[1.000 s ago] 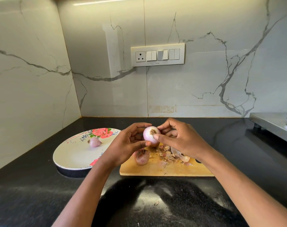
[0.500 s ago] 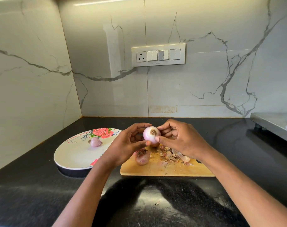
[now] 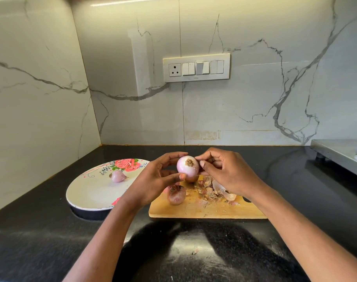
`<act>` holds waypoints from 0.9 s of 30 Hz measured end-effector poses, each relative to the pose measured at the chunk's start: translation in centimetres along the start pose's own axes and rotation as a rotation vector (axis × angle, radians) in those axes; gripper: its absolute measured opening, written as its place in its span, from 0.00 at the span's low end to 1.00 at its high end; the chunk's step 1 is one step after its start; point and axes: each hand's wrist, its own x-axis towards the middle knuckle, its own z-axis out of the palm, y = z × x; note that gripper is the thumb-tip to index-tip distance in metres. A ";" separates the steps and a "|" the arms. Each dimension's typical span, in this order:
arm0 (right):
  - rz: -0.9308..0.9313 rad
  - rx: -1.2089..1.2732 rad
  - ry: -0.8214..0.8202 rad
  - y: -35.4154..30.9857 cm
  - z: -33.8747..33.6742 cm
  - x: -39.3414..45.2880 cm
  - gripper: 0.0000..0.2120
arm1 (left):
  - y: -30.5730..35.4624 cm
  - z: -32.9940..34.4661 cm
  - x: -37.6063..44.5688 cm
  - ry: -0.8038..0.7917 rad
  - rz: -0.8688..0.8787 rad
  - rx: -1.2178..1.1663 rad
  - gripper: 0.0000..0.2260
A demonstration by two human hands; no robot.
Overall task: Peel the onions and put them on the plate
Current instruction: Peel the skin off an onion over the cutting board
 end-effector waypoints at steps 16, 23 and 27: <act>-0.166 0.084 0.188 0.4 1.5 0.2 0.09 | 0.3 0.0 0.0 0.064 0.023 -0.017 0.24; -0.162 -0.007 0.232 0.7 2.0 0.4 0.04 | 0.2 0.0 -0.1 0.071 0.026 -0.002 0.25; -0.162 -0.076 0.218 0.7 1.9 0.4 0.04 | 0.3 0.1 -0.1 0.051 0.005 -0.010 0.24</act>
